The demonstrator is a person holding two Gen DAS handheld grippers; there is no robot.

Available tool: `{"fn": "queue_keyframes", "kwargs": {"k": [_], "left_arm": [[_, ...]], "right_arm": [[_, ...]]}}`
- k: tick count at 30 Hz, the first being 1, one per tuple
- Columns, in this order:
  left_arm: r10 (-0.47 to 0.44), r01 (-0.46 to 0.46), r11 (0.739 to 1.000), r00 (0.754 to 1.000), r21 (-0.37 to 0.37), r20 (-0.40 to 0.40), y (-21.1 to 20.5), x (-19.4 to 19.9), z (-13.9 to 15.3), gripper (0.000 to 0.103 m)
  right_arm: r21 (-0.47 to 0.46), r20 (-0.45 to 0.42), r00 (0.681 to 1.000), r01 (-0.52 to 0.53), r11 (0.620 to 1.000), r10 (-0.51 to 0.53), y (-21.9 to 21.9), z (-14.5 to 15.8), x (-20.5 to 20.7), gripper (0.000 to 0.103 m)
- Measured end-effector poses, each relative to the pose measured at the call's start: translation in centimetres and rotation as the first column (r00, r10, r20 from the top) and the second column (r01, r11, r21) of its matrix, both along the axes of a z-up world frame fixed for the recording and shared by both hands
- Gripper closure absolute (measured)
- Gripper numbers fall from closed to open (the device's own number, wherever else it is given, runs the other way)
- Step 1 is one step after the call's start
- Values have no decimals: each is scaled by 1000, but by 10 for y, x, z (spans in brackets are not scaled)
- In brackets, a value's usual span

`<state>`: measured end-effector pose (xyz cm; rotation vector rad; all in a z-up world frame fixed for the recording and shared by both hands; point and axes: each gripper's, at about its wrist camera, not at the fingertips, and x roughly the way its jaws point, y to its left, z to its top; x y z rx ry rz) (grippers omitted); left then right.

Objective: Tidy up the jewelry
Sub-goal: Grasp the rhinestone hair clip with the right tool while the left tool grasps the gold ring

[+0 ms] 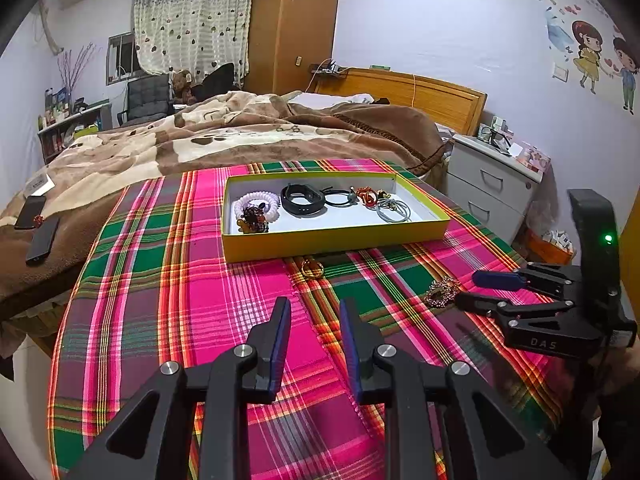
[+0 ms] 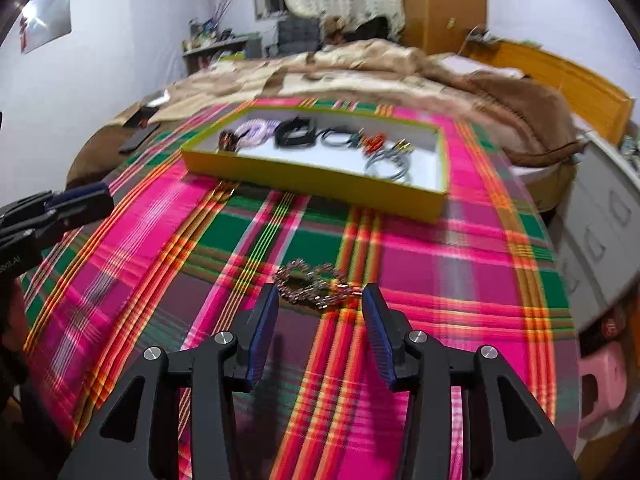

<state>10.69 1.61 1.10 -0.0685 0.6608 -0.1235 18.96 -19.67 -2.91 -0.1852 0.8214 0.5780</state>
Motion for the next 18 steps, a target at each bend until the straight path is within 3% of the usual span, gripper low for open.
{"fn": "queue_keyframes", "kwargs": {"k": [10, 16, 18], "left_arm": [[-7, 7, 1000, 1000, -15, -6, 4, 7, -1, 79], [-11, 11, 1000, 1000, -24, -16, 5, 12, -2, 79], [-11, 10, 1000, 1000, -27, -20, 6, 14, -2, 79]], "right_arm": [[-135, 0, 995, -95, 986, 96, 17, -11, 19, 56], [-129, -8, 997, -76, 989, 75, 18, -11, 25, 57], [-124, -10, 998, -57, 991, 57, 19, -11, 24, 63]]}}
